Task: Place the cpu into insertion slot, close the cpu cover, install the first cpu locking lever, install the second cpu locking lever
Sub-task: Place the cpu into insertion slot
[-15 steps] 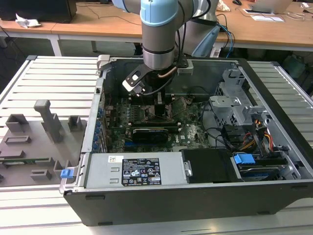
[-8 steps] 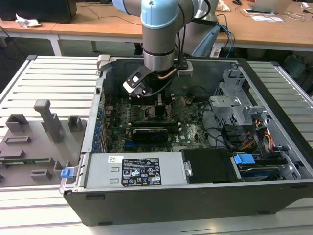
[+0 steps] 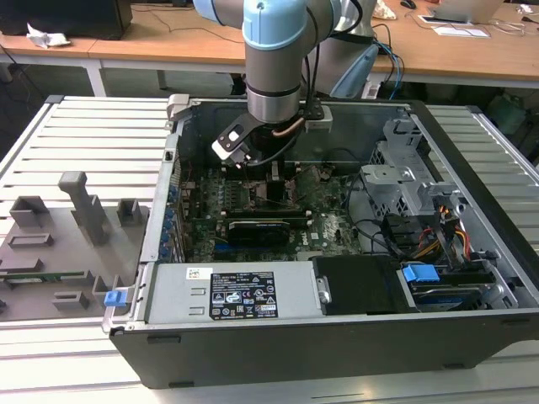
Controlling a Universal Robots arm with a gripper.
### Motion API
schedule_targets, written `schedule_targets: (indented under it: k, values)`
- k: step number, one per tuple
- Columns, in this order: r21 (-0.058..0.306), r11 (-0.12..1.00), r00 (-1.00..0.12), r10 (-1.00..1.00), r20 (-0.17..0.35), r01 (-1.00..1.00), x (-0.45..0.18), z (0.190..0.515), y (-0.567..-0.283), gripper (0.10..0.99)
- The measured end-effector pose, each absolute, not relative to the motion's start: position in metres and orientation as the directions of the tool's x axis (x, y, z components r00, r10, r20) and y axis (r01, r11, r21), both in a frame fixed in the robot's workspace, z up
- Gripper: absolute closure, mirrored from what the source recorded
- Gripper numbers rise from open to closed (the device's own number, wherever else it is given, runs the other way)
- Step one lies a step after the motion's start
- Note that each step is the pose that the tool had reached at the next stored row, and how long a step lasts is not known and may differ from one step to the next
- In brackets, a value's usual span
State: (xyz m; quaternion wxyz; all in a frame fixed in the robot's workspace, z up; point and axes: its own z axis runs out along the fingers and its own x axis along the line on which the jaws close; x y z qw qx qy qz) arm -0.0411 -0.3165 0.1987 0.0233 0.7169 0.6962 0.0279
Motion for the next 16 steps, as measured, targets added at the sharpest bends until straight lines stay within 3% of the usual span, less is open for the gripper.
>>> schedule_targets:
  k: [7, 8, 16]
  values:
    - [0.072, -0.029, 0.029, 1.000, 0.007, 0.997, -0.0404, 0.1982, -0.3165, 0.486]
    - [0.072, -0.030, 0.029, 1.000, 0.007, 0.997, -0.0400, 0.1982, -0.3165, 0.549]
    - [0.073, -0.029, 0.029, 1.000, 0.007, 0.997, -0.0392, 0.1980, -0.3164, 0.537]
